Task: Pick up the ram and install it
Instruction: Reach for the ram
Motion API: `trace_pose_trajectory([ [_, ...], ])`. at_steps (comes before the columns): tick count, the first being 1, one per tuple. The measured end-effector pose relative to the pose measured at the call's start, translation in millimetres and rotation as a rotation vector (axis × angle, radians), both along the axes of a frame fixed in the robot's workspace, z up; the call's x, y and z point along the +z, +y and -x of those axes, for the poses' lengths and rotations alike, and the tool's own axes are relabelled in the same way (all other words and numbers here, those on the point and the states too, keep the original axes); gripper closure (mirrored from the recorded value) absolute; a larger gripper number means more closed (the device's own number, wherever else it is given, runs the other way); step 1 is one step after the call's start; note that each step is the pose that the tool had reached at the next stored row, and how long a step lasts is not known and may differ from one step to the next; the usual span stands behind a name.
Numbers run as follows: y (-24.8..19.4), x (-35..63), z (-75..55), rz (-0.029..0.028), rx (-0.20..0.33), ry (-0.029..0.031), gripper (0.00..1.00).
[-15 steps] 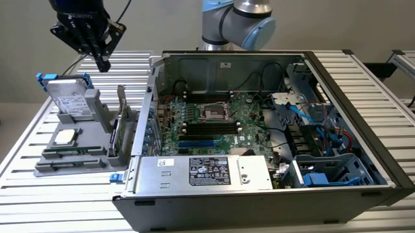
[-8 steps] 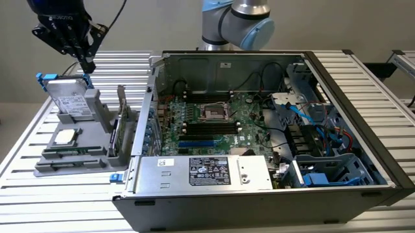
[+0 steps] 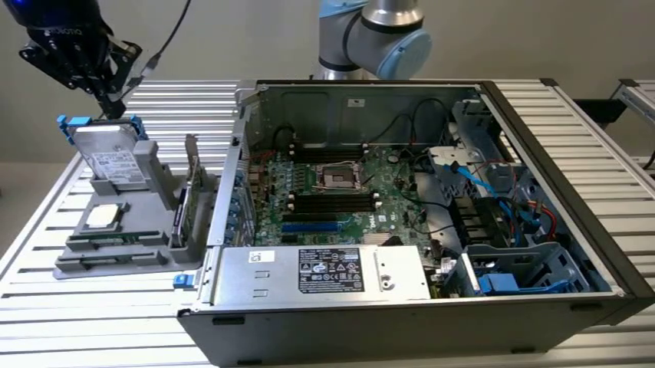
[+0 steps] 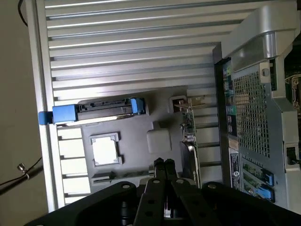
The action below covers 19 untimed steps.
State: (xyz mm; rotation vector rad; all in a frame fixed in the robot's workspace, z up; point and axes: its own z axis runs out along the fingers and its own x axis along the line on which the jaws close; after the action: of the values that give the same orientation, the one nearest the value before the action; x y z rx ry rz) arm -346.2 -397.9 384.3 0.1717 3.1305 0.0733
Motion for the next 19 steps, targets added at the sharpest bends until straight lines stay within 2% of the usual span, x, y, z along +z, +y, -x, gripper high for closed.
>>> trace_pose_trajectory([
  [7, -0.1, 0.0, 4.4, 0.0, 0.0, 0.0, 0.9],
  [12, -3.3, -0.1, 22.6, 0.0, 0.002, 0.0, 0.9],
  [16, -10.3, -0.2, 34.0, 0.0, 0.002, 0.0001, 0.9],
  [19, -20.0, -0.4, 35.7, 0.0, 0.002, 0.0, 0.9],
])
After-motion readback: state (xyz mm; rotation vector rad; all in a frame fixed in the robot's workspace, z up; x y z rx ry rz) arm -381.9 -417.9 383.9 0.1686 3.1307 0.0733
